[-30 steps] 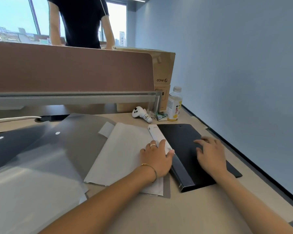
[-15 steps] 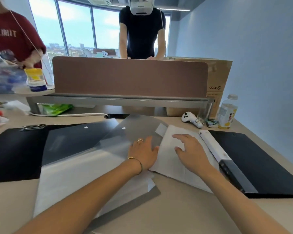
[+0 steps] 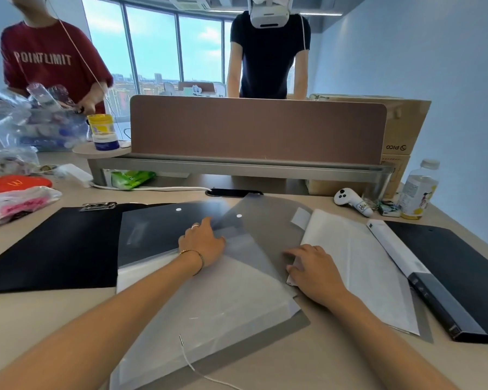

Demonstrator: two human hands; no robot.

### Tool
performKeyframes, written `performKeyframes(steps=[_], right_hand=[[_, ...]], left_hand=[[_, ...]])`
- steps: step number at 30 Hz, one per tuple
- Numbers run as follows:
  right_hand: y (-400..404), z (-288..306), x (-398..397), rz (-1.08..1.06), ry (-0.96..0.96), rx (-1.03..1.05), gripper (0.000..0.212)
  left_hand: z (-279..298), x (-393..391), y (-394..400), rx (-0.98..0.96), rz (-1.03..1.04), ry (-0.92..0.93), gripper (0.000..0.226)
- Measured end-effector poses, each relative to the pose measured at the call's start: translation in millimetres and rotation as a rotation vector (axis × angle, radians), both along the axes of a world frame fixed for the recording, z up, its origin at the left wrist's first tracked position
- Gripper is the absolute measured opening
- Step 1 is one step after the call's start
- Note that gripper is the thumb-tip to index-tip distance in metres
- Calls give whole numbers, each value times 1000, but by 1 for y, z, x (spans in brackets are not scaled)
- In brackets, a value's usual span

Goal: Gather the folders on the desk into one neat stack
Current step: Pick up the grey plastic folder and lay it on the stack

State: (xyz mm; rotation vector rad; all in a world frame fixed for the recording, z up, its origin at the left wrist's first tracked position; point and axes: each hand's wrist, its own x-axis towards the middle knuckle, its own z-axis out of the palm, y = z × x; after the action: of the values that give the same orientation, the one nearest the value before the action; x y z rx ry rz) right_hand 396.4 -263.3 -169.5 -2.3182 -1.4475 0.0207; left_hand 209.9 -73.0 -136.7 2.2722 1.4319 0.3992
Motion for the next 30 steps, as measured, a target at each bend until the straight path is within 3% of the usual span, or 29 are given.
performKeyframes(steps=[4,9,14,22,27,30], right_hand=[[0,1,1,5,-4,4,41],[-3,0,0,17,-2,14,41],[-3,-1,-8,60,0,47,40],[4,0,-27,75,164,105,46],[8,17,-33,92,594,218,38],[-2,38,-25,109,753,386,36]], left_hand=[[4,3,8,-176,18,-198,72],[18,-2,20,-282,108,-552,44],[41,-8,20,-491,194,-986,39],[88,-12,-26,-526,41,-1139,24],[109,1,-64,-521,-201,-1046,26],[107,16,-90,-515,-373,-959,23]])
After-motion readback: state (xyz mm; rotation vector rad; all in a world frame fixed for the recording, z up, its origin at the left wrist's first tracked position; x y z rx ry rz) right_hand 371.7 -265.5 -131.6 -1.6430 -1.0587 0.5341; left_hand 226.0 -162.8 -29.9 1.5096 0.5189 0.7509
